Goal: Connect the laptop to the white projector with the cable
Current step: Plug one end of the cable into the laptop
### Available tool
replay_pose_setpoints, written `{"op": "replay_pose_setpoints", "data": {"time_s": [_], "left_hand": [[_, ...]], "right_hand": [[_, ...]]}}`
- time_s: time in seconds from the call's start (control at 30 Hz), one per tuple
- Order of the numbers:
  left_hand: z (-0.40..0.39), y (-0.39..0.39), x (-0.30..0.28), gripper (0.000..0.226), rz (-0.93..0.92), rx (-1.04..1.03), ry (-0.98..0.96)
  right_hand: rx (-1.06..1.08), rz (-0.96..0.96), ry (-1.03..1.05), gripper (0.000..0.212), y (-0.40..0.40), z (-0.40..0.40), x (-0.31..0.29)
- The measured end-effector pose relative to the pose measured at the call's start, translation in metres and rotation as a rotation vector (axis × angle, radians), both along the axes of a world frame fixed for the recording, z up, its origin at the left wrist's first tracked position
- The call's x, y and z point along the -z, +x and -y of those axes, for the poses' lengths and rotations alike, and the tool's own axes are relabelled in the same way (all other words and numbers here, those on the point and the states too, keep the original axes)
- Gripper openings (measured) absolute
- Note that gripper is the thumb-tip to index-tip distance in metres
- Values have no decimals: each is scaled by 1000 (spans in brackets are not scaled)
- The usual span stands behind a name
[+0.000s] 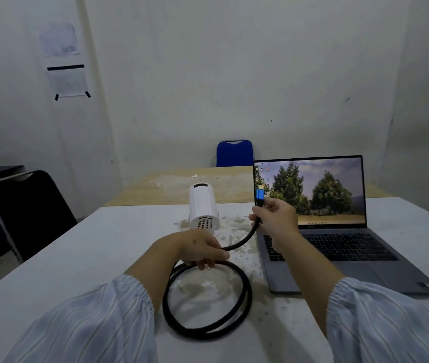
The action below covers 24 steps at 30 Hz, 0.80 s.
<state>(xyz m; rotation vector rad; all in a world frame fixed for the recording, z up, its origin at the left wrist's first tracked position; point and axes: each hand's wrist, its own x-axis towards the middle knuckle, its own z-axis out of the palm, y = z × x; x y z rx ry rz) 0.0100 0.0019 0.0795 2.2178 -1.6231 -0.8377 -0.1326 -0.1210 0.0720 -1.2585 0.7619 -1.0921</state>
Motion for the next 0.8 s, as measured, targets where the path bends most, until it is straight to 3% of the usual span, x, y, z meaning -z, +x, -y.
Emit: {"op": "replay_pose_setpoints", "data": {"time_s": [0.13, 0.27, 0.37, 0.43, 0.57, 0.67, 0.77, 0.8], "left_hand": [[13, -11, -12, 61, 74, -69, -211], [40, -34, -19, 52, -63, -194, -509], [61, -52, -15, 42, -82, -285, -629], [72, -63, -7, 34, -43, -295, -647], [91, -76, 13, 30, 27, -314, -574], [104, -82, 27, 27, -31, -319, -500], [111, -82, 40, 30, -101, -324, -442], [113, -81, 44, 31, -132, -333, -432]], "right_hand": [[12, -117, -91, 23, 4, 2, 2], [10, -189, -130, 22, 9, 1, 7], [19, -203, -166, 18, 9, -1, 14], [54, -233, -207, 14, 8, 1, 21], [74, -325, -207, 27, 2, 7, 36], [75, -400, -301, 35, -10, 16, 47], [-15, -530, -456, 15, -22, 22, 54], [-33, -596, -499, 25, -24, 26, 58]]}}
